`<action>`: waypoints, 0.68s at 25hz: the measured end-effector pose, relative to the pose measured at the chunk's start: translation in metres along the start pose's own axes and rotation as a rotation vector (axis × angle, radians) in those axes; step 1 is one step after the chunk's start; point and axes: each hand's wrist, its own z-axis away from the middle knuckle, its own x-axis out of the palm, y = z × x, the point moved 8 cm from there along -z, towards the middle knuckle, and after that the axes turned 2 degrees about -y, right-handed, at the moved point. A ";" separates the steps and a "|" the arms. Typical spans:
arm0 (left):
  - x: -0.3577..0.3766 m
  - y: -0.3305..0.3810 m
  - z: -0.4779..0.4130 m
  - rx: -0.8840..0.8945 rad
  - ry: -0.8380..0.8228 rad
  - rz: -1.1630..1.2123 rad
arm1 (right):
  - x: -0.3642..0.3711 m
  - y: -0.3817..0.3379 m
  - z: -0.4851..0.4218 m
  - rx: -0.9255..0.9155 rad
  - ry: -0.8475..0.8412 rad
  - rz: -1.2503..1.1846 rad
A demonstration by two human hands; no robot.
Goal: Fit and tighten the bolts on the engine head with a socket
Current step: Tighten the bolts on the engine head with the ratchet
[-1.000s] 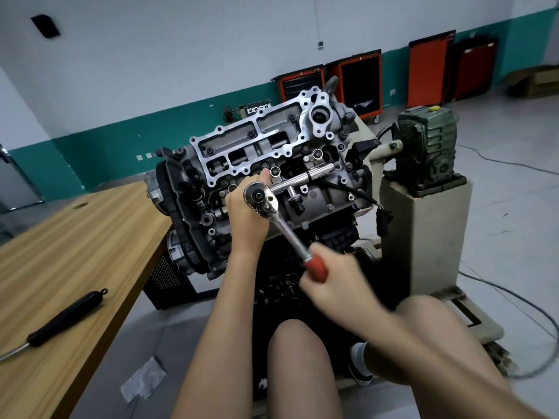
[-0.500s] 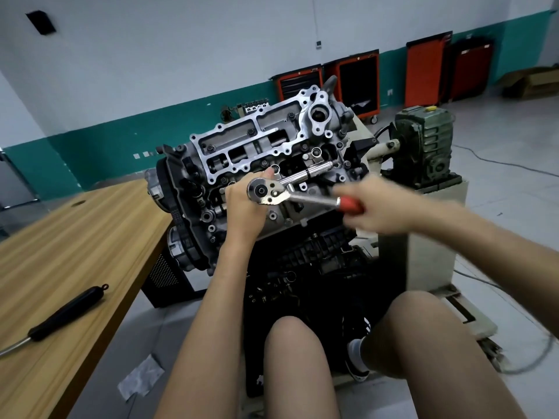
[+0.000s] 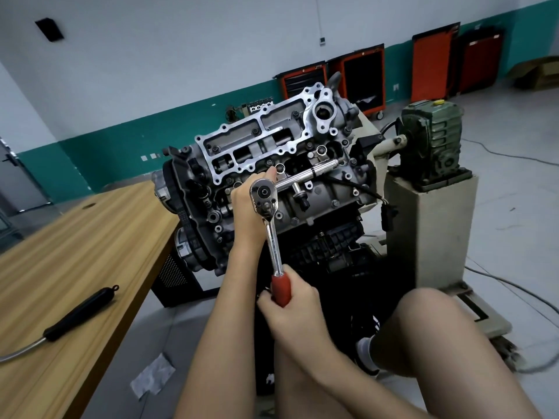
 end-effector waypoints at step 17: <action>0.002 0.000 0.001 -0.003 0.045 0.077 | -0.047 -0.015 -0.020 -0.139 -0.048 0.267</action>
